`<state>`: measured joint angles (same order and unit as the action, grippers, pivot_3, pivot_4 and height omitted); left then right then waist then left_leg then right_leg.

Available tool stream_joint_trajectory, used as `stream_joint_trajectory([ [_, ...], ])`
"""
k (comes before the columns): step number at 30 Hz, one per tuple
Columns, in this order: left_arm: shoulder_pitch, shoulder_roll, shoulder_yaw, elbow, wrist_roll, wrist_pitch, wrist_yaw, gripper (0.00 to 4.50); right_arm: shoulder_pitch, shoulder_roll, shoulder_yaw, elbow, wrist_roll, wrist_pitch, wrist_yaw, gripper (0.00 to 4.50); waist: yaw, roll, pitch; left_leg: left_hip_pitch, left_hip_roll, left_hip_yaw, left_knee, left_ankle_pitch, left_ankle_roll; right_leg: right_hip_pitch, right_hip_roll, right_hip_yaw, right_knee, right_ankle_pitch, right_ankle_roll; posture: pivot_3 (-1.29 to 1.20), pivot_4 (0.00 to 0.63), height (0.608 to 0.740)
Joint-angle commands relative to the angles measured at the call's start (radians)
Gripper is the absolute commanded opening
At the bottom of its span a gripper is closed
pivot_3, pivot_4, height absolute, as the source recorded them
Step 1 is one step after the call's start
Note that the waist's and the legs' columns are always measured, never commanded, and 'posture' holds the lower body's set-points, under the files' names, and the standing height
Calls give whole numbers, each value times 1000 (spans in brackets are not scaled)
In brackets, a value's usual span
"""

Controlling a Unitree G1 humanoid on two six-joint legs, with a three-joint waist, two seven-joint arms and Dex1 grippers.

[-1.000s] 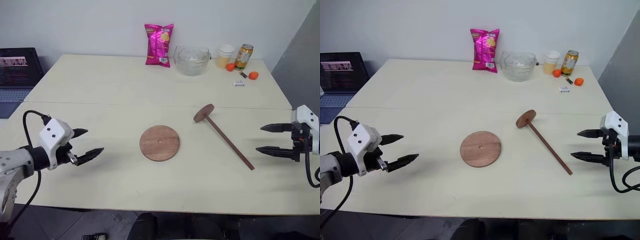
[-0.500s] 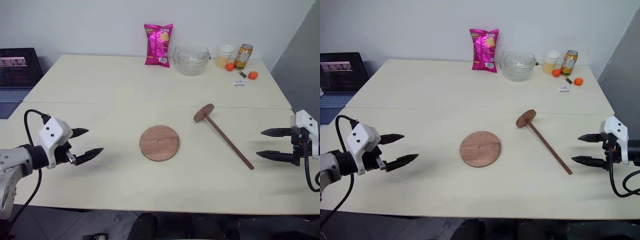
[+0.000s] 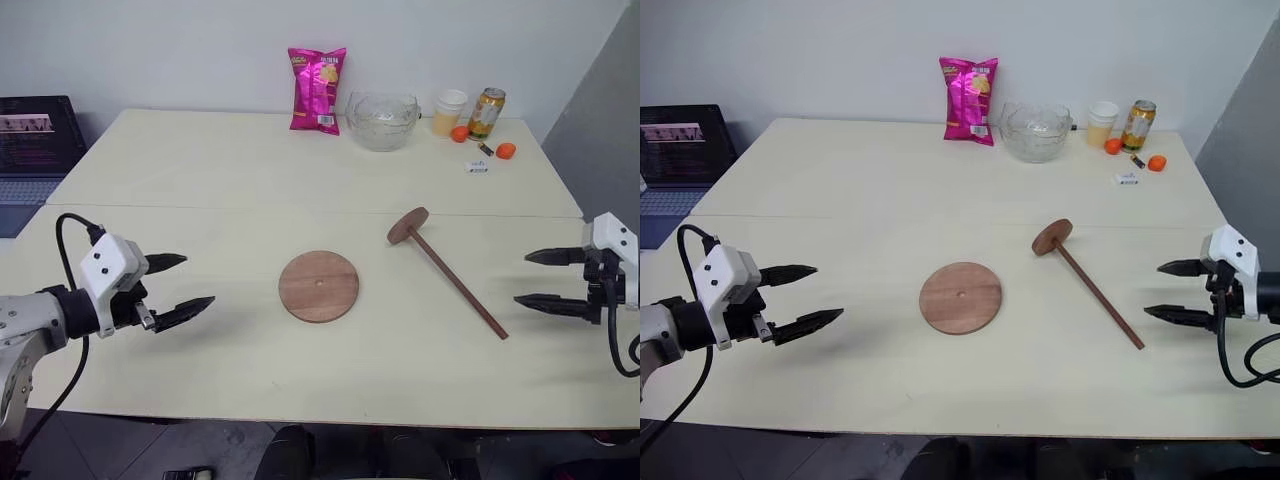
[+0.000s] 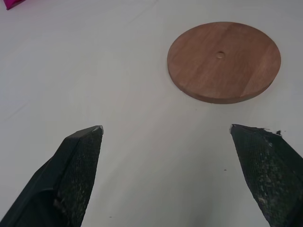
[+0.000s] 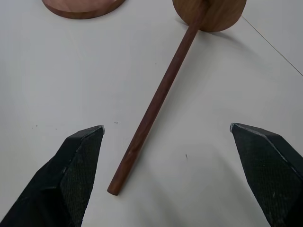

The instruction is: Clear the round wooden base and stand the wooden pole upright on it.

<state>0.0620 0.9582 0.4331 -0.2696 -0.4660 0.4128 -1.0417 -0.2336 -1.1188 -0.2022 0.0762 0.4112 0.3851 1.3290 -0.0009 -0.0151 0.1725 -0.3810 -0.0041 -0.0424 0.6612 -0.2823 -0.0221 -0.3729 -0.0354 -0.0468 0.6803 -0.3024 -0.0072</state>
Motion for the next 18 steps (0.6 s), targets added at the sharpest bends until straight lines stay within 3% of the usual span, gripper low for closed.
stream_joint_trajectory([
  [1,-11,13,27,-39,-20,7,0,4500,-39,-12,-9,2,-6,-13,1,4490,-1,0,0,0,0,0,0,0,0,0,0,0,0,0,0,0,150,740],
  [8,-32,14,-1,-96,-87,46,-31,4500,-62,-15,-19,-28,4,-6,-7,4490,0,0,0,0,0,0,0,0,0,0,0,0,0,0,0,0,150,740],
  [18,-171,-8,-173,-117,-55,26,-28,4500,-65,-24,45,-174,-28,58,-55,4490,0,0,0,0,0,1,0,0,0,0,0,1,0,0,0,0,150,740],
])
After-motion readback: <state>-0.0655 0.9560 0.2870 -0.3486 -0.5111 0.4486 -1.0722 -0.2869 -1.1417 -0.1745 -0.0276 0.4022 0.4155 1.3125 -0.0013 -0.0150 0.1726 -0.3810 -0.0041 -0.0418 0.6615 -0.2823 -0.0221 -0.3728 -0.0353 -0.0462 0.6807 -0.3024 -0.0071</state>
